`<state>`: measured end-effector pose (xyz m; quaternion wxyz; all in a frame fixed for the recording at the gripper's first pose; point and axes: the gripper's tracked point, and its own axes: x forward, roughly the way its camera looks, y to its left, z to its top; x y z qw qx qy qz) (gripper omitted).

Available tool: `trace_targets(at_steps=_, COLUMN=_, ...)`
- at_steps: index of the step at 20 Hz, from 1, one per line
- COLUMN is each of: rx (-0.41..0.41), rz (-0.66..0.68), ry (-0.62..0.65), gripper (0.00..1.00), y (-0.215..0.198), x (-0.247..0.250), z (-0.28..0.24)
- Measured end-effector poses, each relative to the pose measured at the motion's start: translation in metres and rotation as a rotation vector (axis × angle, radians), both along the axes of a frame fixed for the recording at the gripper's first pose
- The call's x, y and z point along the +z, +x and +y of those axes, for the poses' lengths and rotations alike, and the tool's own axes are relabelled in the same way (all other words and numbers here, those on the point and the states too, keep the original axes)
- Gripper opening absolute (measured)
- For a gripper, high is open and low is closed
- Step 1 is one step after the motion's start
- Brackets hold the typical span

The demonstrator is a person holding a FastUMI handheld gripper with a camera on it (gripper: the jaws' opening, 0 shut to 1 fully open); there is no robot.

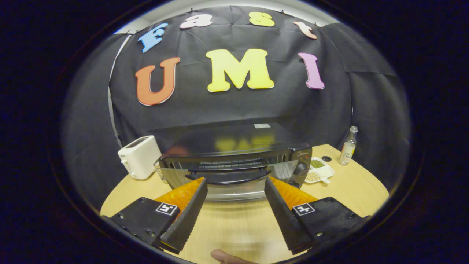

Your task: Open the toaster oven, put the food inside, and close the toaster oven door.

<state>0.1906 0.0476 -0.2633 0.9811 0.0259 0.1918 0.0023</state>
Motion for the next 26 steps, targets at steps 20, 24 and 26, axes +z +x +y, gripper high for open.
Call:
trace_targets(at_steps=20, rx=0.132, rz=-0.39, ry=-0.062, gripper=0.98, y=-0.188, x=0.217, z=-0.006)
trace_targets(at_steps=24, rx=0.138, rz=-0.434, ry=-0.067, gripper=0.99, y=-0.225, x=0.24, z=-0.018)
trace_targets(at_steps=26, rx=0.121, rz=-0.456, ry=-0.075, gripper=0.99, y=-0.242, x=0.246, z=-0.031)
